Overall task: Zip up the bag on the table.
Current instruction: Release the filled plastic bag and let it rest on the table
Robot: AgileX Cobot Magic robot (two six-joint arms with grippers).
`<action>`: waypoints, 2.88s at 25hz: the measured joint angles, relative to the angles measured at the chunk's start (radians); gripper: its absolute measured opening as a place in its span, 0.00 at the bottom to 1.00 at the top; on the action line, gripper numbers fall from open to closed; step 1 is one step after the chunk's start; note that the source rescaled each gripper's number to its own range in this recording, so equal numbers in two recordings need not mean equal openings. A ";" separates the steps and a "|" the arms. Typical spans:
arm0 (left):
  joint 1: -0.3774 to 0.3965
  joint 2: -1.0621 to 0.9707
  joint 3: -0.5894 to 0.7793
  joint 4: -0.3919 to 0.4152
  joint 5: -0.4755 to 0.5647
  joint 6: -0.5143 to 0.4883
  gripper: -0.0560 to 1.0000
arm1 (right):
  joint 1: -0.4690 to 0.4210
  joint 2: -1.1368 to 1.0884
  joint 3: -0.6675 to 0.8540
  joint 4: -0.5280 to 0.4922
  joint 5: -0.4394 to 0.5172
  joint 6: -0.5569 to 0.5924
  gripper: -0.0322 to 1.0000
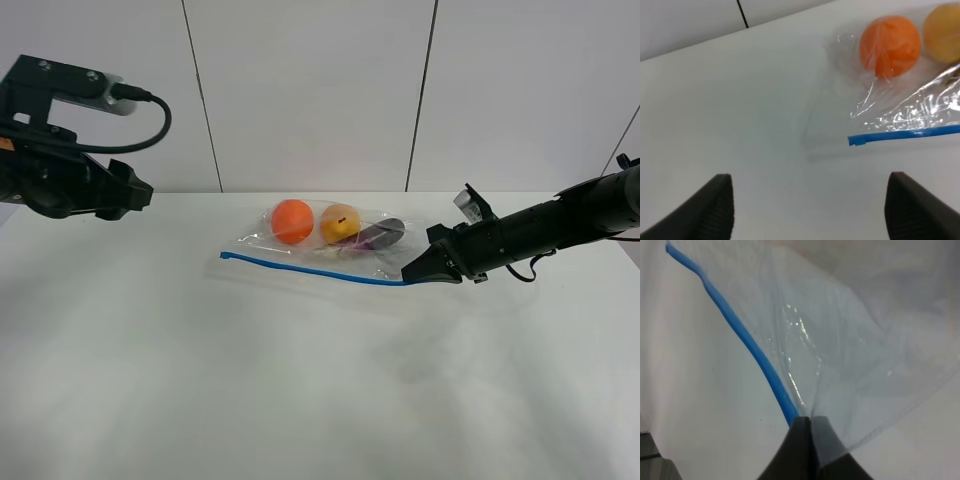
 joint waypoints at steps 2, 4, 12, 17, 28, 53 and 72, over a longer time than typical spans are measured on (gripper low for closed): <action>0.000 -0.063 0.002 0.002 0.026 -0.013 0.82 | 0.000 0.000 0.000 -0.001 0.000 0.000 0.03; 0.000 -0.123 0.004 0.029 0.043 0.003 0.82 | 0.000 0.000 0.000 -0.001 0.000 0.000 0.03; 0.000 -0.312 0.004 0.196 0.161 0.254 0.82 | 0.000 0.000 0.000 -0.006 0.000 0.000 0.03; 0.066 -0.315 0.009 0.236 0.144 0.120 0.82 | 0.000 0.000 0.000 -0.009 0.012 0.000 0.03; 0.248 -0.316 0.009 0.244 0.079 -0.145 0.82 | 0.000 0.000 0.000 -0.034 0.031 0.000 0.03; 0.251 -0.316 0.009 0.244 0.079 -0.177 0.82 | 0.000 0.000 0.000 -0.037 -0.050 0.000 0.63; 0.251 -0.445 0.009 0.276 0.353 -0.315 0.82 | -0.023 -0.051 -0.062 -0.172 -0.160 0.029 0.66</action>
